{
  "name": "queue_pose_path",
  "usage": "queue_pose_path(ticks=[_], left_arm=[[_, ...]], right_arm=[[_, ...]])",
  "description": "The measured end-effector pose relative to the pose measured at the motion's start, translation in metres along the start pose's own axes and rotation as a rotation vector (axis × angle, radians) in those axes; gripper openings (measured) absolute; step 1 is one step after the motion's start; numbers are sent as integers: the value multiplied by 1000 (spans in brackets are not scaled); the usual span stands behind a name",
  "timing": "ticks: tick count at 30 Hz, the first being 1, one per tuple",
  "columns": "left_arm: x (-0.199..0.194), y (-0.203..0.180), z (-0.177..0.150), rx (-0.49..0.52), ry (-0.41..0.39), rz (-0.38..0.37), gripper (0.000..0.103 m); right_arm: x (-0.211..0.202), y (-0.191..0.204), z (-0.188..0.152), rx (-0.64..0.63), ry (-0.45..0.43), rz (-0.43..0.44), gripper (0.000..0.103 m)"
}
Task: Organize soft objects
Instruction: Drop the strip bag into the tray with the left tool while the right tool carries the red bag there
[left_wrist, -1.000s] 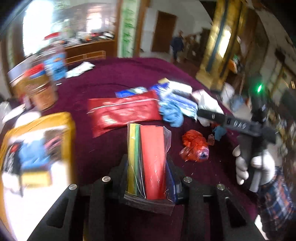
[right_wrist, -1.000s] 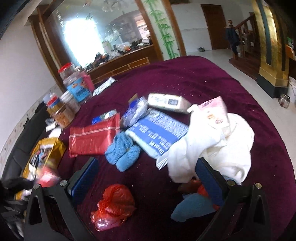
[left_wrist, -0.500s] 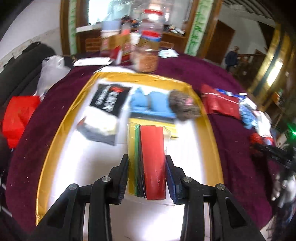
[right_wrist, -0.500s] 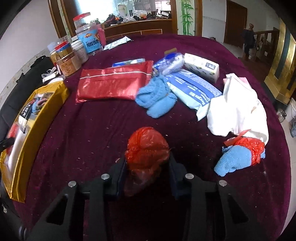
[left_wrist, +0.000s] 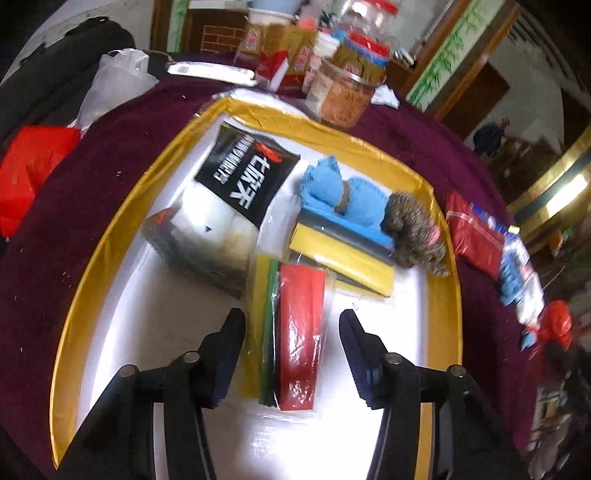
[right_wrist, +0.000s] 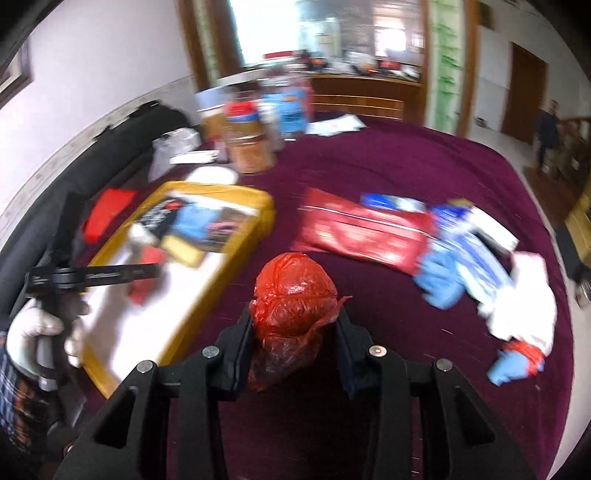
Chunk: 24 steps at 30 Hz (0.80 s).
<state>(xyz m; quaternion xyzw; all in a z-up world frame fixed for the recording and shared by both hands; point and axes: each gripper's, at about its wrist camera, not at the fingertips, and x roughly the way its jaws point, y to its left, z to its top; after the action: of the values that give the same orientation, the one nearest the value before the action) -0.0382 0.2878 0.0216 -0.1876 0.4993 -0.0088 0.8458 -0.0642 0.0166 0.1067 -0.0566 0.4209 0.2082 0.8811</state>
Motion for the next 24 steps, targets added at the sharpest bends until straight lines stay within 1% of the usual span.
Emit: queue_pose_path(ticks=[2,6,8,11,14,16,20,22,24], left_arm=[[-15,6,-7,-18,-40,-24,56],[-49,21,-30,-65,-133,-80,62],[-65,31,-42,-97,-175,-101,63],[-81,42,-57,-134,-223,-111,64],[-92,50,-67,-144,-263,-93,65],[-97,52,-70,-139,-280,-89,65],[-102,52,-72,-119,-305,-85,66],[-101,52,-72,-115,-306,-87,66],[-101,54,-75,-120,-304,-91,66]], right_arm=[[5,26,7,-45,11,31,38],[23,75,17,-142,55,78,38],[37,97,20,-196,89,85,38],[66,122,20,-251,157,84,38],[93,131,18,-259,225,75,38],[108,134,18,-265,253,47,38],[130,131,20,-261,278,-11,38],[138,127,23,-260,279,-55,38],[142,124,25,-252,273,-79,39]])
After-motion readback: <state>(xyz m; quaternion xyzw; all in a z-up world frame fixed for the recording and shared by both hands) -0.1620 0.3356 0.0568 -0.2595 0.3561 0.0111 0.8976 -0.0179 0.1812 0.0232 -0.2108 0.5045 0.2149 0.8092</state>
